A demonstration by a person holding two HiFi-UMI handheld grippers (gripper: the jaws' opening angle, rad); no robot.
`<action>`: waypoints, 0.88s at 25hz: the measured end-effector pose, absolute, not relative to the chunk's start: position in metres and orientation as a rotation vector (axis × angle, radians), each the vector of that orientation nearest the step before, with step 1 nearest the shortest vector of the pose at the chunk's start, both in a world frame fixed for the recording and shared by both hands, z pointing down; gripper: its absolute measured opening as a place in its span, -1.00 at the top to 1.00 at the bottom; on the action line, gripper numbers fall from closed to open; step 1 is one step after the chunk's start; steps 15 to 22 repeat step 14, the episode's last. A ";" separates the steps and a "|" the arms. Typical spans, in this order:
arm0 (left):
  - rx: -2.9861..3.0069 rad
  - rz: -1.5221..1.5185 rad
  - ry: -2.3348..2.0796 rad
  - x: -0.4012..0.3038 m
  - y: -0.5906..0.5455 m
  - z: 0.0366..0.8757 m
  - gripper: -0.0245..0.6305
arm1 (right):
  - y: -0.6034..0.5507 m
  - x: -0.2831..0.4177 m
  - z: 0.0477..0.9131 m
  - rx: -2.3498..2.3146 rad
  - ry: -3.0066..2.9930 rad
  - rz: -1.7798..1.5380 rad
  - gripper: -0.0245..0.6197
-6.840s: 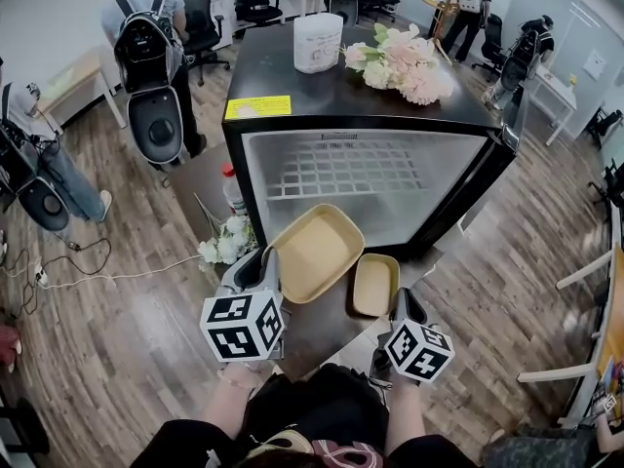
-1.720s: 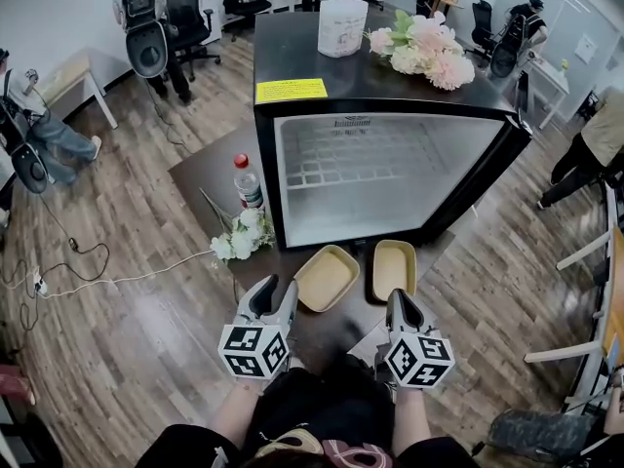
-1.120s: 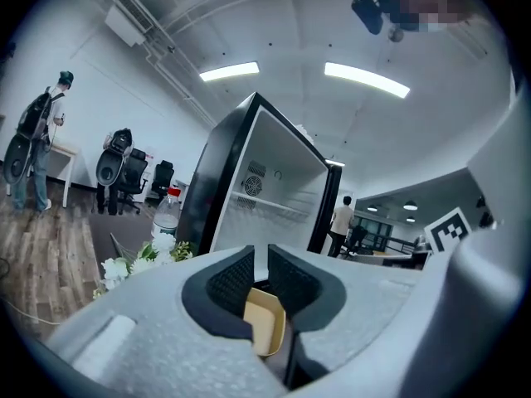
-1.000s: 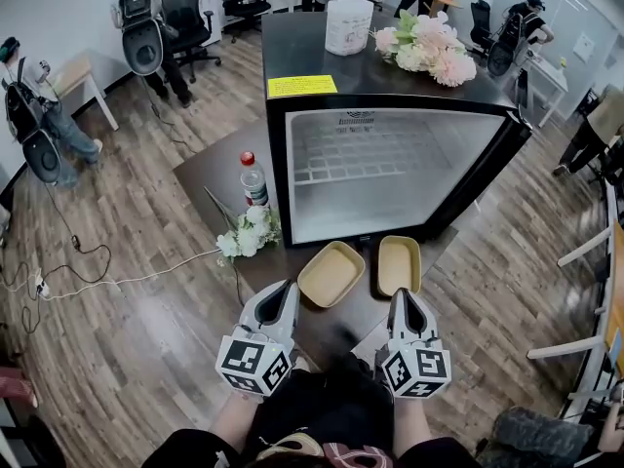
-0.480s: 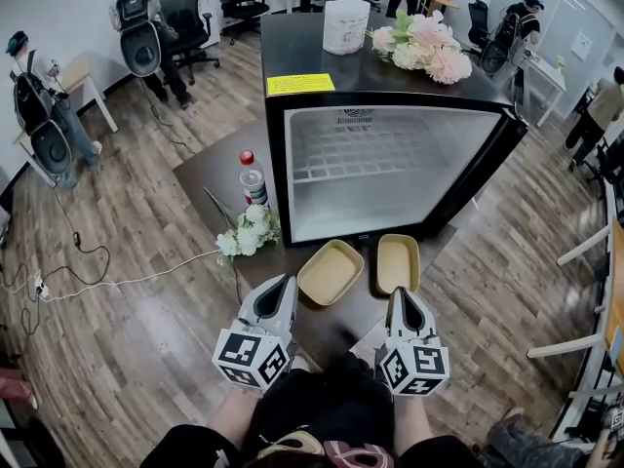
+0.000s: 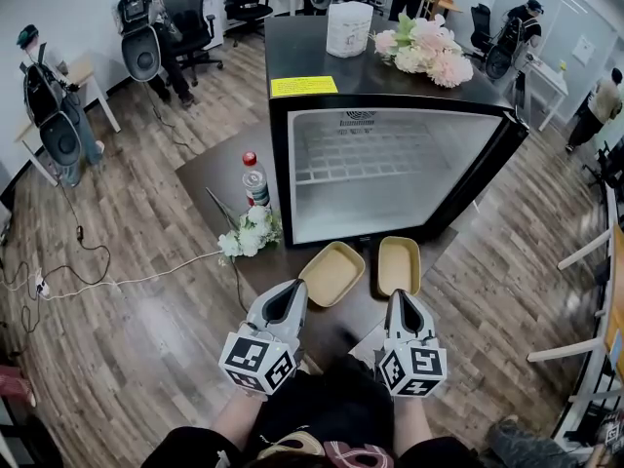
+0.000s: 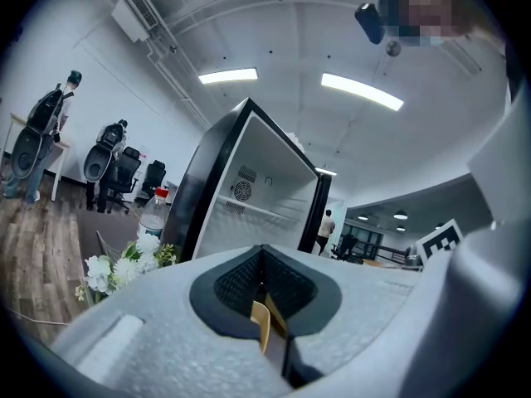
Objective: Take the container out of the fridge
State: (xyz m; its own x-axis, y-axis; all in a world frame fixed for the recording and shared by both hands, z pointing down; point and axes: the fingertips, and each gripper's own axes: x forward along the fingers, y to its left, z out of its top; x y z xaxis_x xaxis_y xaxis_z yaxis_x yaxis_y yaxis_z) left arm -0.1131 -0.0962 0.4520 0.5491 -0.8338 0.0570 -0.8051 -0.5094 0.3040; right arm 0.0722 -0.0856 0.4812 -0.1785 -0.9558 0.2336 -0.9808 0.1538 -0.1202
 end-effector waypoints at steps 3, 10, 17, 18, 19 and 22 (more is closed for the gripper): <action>2.493 -0.135 -1.366 -0.114 -0.096 0.451 0.90 | -0.085 0.073 0.481 1.943 -2.305 0.369 0.90; 2.487 -0.137 -1.377 -0.113 -0.097 0.451 0.90 | -0.086 0.074 0.477 1.937 -2.320 0.367 0.90; 2.464 -0.139 -1.347 -0.112 -0.096 0.459 0.90 | -0.086 0.072 0.475 1.926 -2.337 0.354 0.90; 2.464 -0.139 -1.347 -0.112 -0.096 0.459 0.90 | -0.086 0.072 0.475 1.926 -2.337 0.354 0.90; 2.464 -0.139 -1.347 -0.112 -0.096 0.459 0.90 | -0.086 0.072 0.475 1.926 -2.337 0.354 0.90; 2.464 -0.139 -1.347 -0.112 -0.096 0.459 0.90 | -0.086 0.072 0.475 1.926 -2.337 0.354 0.90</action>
